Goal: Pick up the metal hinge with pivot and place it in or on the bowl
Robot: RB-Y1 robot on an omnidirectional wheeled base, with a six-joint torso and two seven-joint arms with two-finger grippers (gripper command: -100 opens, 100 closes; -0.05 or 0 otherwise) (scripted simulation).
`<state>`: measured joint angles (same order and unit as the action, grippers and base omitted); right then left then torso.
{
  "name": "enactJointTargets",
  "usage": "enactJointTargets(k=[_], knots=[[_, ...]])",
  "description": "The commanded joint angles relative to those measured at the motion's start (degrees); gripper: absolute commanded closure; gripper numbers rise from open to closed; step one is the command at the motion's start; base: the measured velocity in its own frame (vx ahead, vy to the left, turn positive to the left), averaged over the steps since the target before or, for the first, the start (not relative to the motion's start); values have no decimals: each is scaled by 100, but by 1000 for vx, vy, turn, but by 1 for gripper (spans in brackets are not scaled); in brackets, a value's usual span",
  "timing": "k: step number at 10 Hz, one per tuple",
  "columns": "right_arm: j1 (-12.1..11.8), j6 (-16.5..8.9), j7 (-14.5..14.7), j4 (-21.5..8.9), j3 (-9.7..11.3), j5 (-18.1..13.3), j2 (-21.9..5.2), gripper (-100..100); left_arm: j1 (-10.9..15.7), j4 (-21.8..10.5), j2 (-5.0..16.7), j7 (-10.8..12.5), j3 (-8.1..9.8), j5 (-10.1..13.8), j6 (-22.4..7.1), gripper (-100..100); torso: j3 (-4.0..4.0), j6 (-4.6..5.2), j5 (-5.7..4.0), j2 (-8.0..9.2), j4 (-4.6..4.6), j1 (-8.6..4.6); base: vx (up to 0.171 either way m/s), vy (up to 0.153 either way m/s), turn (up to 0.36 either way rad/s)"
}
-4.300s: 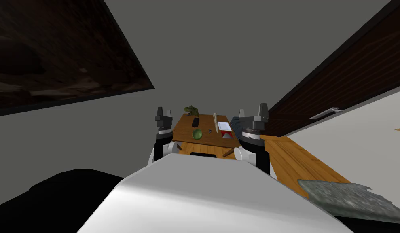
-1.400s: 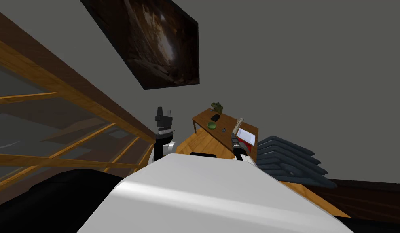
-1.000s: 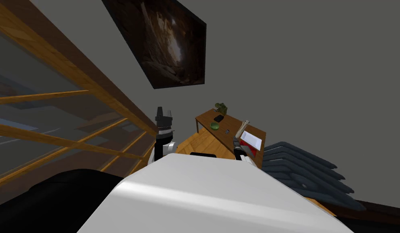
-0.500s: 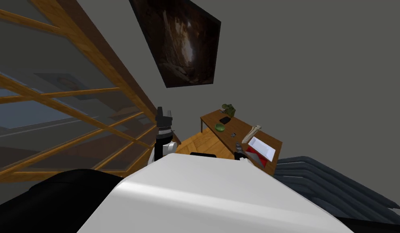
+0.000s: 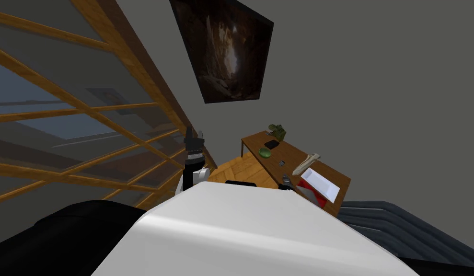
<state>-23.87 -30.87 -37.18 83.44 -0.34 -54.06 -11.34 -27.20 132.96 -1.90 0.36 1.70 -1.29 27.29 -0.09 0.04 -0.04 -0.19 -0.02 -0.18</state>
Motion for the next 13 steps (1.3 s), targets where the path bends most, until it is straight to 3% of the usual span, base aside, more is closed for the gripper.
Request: enactJointTargets(k=[1, 2, 5, 6, 7, 8, 9, 10, 11, 12, 13], knots=[[11, -147, -78, -261, -17, -187, 9, -100, 0, 0, 0, 0, 0, 0, 0, 0, 0, 0, 0, 0, 0, 0, 6, -6, 205], [58, -369, -194, -473, -61, -403, -13, -100, -2, 0, 0, 0, 1, 0, 0, 0, -1, 8, 0, 0, -1, -3, 11, 1, 398], [107, -657, -303, -1017, -105, -706, -35, -100, -1, 0, 0, 0, 1, 0, 0, 0, -4, 3, -1, -6, -2, -2, 18, -4, 227], [156, -866, -404, -1268, -149, -951, -57, -100, -2, 0, 0, 0, 1, 0, 0, 0, -4, 9, 0, -5, -2, -3, 24, -3, 331], [156, -900, -404, -1393, -149, -951, -57, -100, -1, 0, 0, 0, 1, 0, 0, 0, -4, 4, 0, -7, -2, -3, 23, -8, 188], [206, -1117, -498, -1561, -194, -1184, -79, -100, -2, 0, 0, 0, 1, 0, 0, 0, -5, 8, 0, -7, -3, -3, 25, 2, 362], [206, -1132, -498, -1717, -194, -1184, -79, -100, -1, 0, 0, 0, 1, 0, 0, 0, -5, 3, 0, -9, -2, -1, 25, -10, 184], [256, -1352, -584, -1919, -239, -1406, -98, -100, -2, 0, 0, 0, 2, 0, 0, 0, -6, 9, 0, -9, -3, -4, 36, -7, 315], [256, -1352, -584, -2130, -239, -1406, -98, -100, -1, 0, 0, 0, 1, 0, 0, 0, -7, 5, 0, -12, -3, -4, 39, -17, 171], [305, -1561, -662, -2288, -283, -1615, -117, -100, -3, 0, 0, 0, 2, 0, 0, 0, -8, 10, -1, -12, -4, -5, 41, -7, 380], [305, -1561, -662, -2484, -283, -1615, -117, -100, -1, 0, 0, 0, 1, 0, 0, 0, -9, 3, 0, -16, -3, -5, 32, -18, 135]])
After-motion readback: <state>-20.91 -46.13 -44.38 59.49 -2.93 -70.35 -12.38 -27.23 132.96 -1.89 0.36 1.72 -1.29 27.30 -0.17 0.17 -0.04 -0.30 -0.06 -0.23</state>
